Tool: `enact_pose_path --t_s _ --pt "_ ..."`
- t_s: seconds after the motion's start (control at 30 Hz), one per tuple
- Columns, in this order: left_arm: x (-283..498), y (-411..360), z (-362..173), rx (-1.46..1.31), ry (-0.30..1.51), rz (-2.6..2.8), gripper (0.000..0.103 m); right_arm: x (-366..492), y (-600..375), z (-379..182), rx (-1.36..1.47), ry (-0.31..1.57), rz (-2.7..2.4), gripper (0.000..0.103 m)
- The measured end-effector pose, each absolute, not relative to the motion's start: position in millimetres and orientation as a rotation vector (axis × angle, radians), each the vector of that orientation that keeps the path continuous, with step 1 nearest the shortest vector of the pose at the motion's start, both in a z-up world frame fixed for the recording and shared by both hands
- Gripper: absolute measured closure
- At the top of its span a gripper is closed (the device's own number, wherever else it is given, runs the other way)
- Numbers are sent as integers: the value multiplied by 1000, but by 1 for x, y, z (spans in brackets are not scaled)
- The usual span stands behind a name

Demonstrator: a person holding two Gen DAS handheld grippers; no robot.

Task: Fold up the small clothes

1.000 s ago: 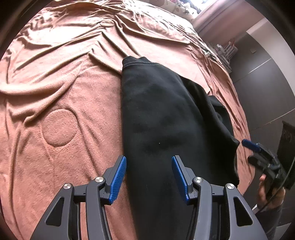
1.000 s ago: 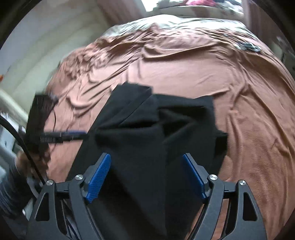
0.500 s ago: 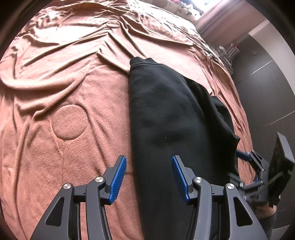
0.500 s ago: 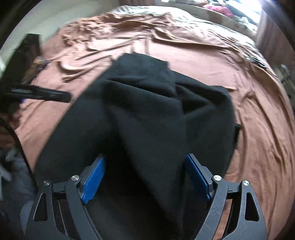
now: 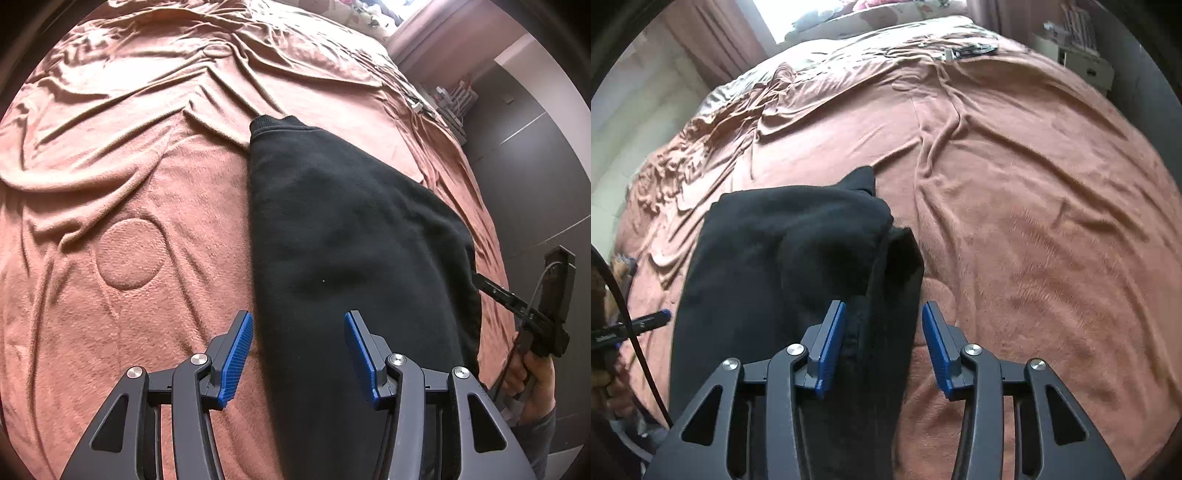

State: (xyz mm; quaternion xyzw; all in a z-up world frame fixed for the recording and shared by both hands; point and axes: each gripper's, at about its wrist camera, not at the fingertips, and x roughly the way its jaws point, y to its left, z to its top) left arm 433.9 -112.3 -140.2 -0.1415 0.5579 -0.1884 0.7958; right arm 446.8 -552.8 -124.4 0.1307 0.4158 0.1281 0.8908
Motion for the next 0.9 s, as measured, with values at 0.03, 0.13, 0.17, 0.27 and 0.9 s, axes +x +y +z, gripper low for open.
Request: enact_pose_path --t_s 0.03,0.13,0.17,0.27,0.9 --pt "434 -113 -141 -303 1201 -404 50 444 -553 -124 284 859 279 62" --pt "436 -116 -145 -291 1208 -400 50 442 -562 -125 329 845 312 62" --pt "437 -116 -147 -290 1212 -398 50 442 -565 -126 349 842 330 62" --pt "439 -117 -151 -292 1224 -396 50 447 -568 -131 363 848 353 62" --pt "451 -134 -156 -271 1242 -422 50 446 -573 -140 369 859 306 100"
